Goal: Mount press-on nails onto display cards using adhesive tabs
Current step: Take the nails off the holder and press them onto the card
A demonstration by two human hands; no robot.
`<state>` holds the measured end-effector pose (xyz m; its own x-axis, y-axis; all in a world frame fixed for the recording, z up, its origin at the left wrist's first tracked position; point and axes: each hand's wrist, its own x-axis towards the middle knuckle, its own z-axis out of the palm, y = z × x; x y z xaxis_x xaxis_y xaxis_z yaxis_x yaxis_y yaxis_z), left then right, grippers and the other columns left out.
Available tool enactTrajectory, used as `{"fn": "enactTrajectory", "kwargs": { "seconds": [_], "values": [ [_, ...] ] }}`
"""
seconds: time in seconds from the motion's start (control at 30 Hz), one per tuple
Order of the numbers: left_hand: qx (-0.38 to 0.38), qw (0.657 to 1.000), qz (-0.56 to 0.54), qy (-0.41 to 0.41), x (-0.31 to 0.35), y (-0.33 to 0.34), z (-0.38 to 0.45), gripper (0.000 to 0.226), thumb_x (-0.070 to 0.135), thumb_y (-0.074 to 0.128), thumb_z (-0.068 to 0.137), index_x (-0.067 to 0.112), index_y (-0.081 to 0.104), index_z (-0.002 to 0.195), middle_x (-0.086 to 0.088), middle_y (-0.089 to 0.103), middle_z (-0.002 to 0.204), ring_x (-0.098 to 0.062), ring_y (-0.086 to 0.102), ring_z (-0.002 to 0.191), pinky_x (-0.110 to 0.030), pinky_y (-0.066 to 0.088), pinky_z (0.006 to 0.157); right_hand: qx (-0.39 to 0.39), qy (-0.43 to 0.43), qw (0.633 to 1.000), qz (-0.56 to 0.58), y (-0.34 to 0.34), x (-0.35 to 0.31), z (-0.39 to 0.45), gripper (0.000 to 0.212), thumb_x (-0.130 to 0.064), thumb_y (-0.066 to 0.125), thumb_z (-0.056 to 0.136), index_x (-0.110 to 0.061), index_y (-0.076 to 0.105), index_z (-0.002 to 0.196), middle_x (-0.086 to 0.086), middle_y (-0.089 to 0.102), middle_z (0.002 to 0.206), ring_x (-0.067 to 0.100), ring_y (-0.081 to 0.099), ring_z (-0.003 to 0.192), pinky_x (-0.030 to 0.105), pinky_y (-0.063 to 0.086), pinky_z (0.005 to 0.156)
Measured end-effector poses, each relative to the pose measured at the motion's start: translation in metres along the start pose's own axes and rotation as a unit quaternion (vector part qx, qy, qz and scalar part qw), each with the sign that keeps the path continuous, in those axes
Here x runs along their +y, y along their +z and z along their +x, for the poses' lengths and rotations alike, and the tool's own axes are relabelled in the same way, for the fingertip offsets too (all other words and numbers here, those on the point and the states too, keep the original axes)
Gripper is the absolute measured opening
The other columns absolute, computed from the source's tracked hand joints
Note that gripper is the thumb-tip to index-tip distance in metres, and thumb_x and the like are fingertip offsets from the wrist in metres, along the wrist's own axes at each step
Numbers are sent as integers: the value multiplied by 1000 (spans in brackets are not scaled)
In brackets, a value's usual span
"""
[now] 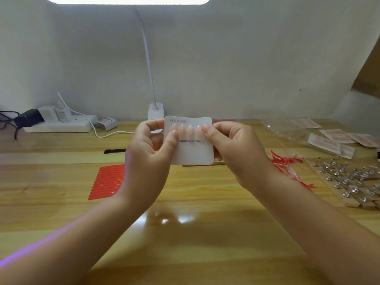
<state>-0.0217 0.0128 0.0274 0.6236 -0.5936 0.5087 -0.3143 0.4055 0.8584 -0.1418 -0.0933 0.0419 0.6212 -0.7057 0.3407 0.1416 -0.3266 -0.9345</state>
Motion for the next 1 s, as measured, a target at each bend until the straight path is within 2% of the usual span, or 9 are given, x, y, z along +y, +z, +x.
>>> {"fn": "enactTrajectory", "kwargs": {
  "seconds": [0.13,0.33,0.43,0.5,0.6,0.67,0.77,0.9,1.0],
  "values": [
    [0,1000,-10,-19,-5,-1,0,15,20,63,92,21,56,105,4,75,86,-13,73,81,-20,55,61,1,-14,1000,20,0,4,0,20,-15,59,95,-6,72,82,10,74,78,18,70,69,25,56,59],
    [4,999,-4,-35,-12,-2,2,15,22,63,92,24,55,104,5,75,84,-10,72,82,-20,56,65,-49,47,994,82,0,8,4,36,-20,44,102,5,70,96,20,73,89,26,69,78,36,56,68],
    [-2,999,-1,-35,-15,-3,1,14,23,63,92,25,55,104,7,75,83,-9,72,80,-18,54,63,-46,43,996,67,-2,12,5,38,-24,48,100,8,68,96,24,72,93,31,69,81,44,55,74],
    [-8,999,-2,-34,-16,-3,0,14,23,63,92,25,55,104,7,76,83,-9,72,79,-16,53,61,-35,36,997,59,-2,15,4,32,-21,54,98,6,70,91,21,73,92,34,71,83,44,57,77],
    [-9,999,13,-36,-19,-3,-1,16,26,64,91,27,55,104,5,76,84,-11,73,80,-22,56,64,-13,31,999,34,0,19,3,26,-18,57,97,-1,71,84,12,75,86,26,71,78,36,60,69],
    [-10,999,22,-43,-22,-3,-2,17,29,65,90,28,56,103,3,76,86,-13,73,82,-27,57,68,2,12,1000,-3,1,22,2,24,-19,57,97,-10,72,80,12,74,83,23,70,75,42,58,69],
    [-15,998,31,-51,-26,-3,-4,17,29,65,90,29,55,104,3,76,86,-13,72,83,-32,56,71,14,-23,999,-37,-2,27,2,25,-20,58,97,-7,71,81,18,72,82,35,68,75,49,55,70],
    [-27,996,64,-60,-34,-6,-1,17,32,65,90,30,54,103,8,75,84,-8,71,82,-24,57,68,-30,25,999,27,-4,33,5,28,-21,56,97,-3,72,83,19,72,80,27,69,70,36,59,63],
    [-57,982,148,-99,-42,-12,3,15,38,64,90,33,54,100,9,74,83,-4,70,78,-19,53,61,-60,25,997,-30,-10,45,5,41,-29,50,99,0,70,78,15,72,73,23,68,64,32,56,59]
  ]
}}
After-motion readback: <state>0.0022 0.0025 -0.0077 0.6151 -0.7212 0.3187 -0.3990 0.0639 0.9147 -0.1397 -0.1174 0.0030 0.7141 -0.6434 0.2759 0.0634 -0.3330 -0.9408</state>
